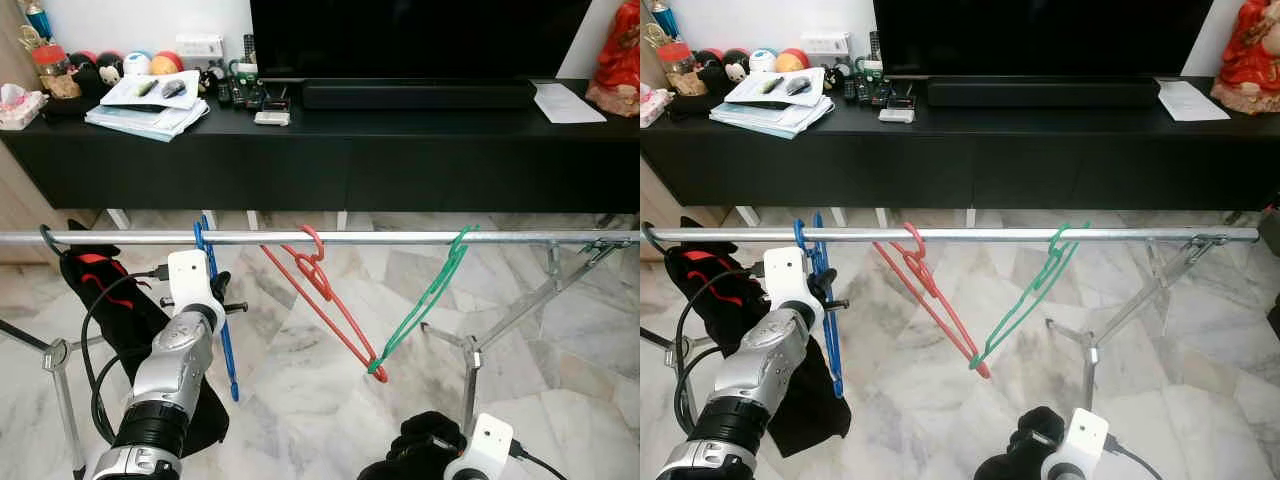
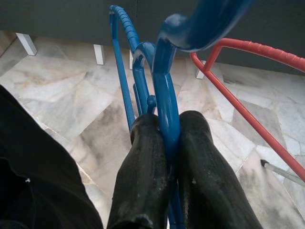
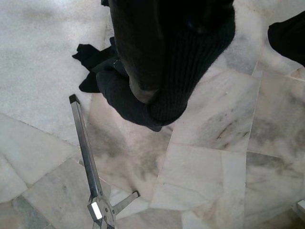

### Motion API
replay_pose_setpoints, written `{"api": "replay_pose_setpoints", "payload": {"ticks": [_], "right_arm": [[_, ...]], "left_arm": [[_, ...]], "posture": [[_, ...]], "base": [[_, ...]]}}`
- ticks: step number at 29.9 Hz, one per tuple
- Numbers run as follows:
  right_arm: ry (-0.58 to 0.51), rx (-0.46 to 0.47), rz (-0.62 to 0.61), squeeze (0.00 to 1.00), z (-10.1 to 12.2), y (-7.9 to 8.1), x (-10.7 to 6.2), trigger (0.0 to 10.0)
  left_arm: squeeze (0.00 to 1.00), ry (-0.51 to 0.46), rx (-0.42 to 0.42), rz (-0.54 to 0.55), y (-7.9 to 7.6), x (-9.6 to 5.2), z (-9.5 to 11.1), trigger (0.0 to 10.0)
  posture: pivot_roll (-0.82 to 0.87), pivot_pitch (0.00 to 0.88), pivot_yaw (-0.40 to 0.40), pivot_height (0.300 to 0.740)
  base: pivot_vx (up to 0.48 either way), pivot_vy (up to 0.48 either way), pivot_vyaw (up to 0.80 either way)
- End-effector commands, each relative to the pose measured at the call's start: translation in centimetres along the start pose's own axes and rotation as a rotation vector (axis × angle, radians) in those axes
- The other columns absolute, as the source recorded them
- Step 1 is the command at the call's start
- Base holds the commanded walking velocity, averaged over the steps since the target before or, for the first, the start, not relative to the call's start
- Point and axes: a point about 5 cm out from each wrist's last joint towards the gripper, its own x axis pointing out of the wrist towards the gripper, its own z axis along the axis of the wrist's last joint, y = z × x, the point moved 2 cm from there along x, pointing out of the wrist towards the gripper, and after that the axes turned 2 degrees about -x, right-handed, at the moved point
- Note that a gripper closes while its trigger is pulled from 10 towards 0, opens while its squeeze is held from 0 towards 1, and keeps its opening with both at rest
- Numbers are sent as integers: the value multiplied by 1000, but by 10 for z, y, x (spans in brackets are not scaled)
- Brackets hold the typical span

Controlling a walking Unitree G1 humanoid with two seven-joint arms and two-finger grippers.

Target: Hang hanger

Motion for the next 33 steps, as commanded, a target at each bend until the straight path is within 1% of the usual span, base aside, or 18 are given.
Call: {"api": "replay_pose_setpoints", "payload": {"ticks": [1, 5, 6, 7, 8, 10, 11, 12, 13, 14, 17, 19, 20, 21, 23, 29, 30, 33], "right_arm": [[28, 8, -10, 0, -8, -3, -3, 10000], [30, 8, -10, 0, -9, -3, -3, 10000], [30, 8, -10, 0, -9, -3, -3, 10000], [31, 9, -11, 0, -10, -3, -3, 10000], [32, 10, -12, 0, -10, -3, -3, 10000], [33, 11, -13, 0, -10, -3, -3, 10000], [35, 10, -13, 0, -11, -3, -4, 10000], [35, 10, -13, 0, -11, -3, -4, 10000], [37, 11, -14, 0, -11, -4, -4, 10000], [38, 11, -15, 0, -12, -4, -4, 10000], [41, 9, -14, 0, -12, -4, -4, 10000], [42, 10, -14, 0, -12, -4, -4, 10000], [42, 11, -14, 0, -12, -4, -4, 10000], [42, 11, -14, 0, -12, -4, -4, 10000], [43, 11, -15, 0, -12, -5, -4, 10000], [46, 9, -15, 0, -13, -6, -4, 10000], [46, 9, -15, 0, -13, -6, -4, 10000], [48, 7, -14, 0, -14, -6, -5, 10000]], "left_arm": [[0, 10, 3, 18, 6, -1, -4, 0], [0, -21, -4, -25, 2, -1, 1, 0], [0, -39, -7, -74, -3, -3, 4, 0], [0, -68, -4, -189, -15, -7, 8, 0], [0, -70, 7, -246, -21, -9, 8, 0], [0, -69, 33, -378, -31, -17, 7, 0], [0, -61, 63, -405, -31, -20, 5, 0], [0, -61, 63, -405, -31, -20, 5, 0], [0, -53, 107, -401, -28, -21, 3, 0], [0, -52, 119, -392, -27, -21, 2, 0], [0, -74, 102, -366, -22, -22, 4, 0], [0, -87, 117, -368, -21, -24, 5, 0], [0, -94, 164, -379, -20, -28, 4, 0], [0, -94, 164, -379, -20, -28, 4, 0], [0, -86, 211, -383, -17, -33, -2, 0], [0, -115, 202, -358, -2, -51, -8, 0], [0, -115, 202, -358, -2, -51, -8, 0], [0, -130, 234, -344, 3, -57, -9, 0]], "posture": [[-37, 148, 24, 740], [-36, 150, 27, 740], [-36, 150, 28, 740], [-38, 151, 29, 740], [-37, 153, 29, 740], [-34, 154, 30, 740], [-32, 154, 31, 740], [-32, 154, 31, 740], [-30, 153, 31, 740], [-29, 153, 31, 740], [-32, 152, 30, 740], [-33, 151, 31, 740], [-32, 151, 31, 740], [-32, 151, 31, 740], [-29, 151, 31, 740], [-25, 153, 27, 740], [-25, 153, 27, 740], [-24, 153, 24, 740]], "base": [[0, 0, 0], [0, 0, 0], [0, 0, 0], [0, 0, 0], [0, 0, 0], [0, 0, 0], [0, 0, 0], [0, 0, 0], [0, 0, 0], [0, 0, 0], [0, 0, 0], [0, 0, 0], [0, 0, 0], [0, 0, 0], [0, 0, 0], [0, 0, 0], [0, 0, 0], [0, 0, 0]]}}
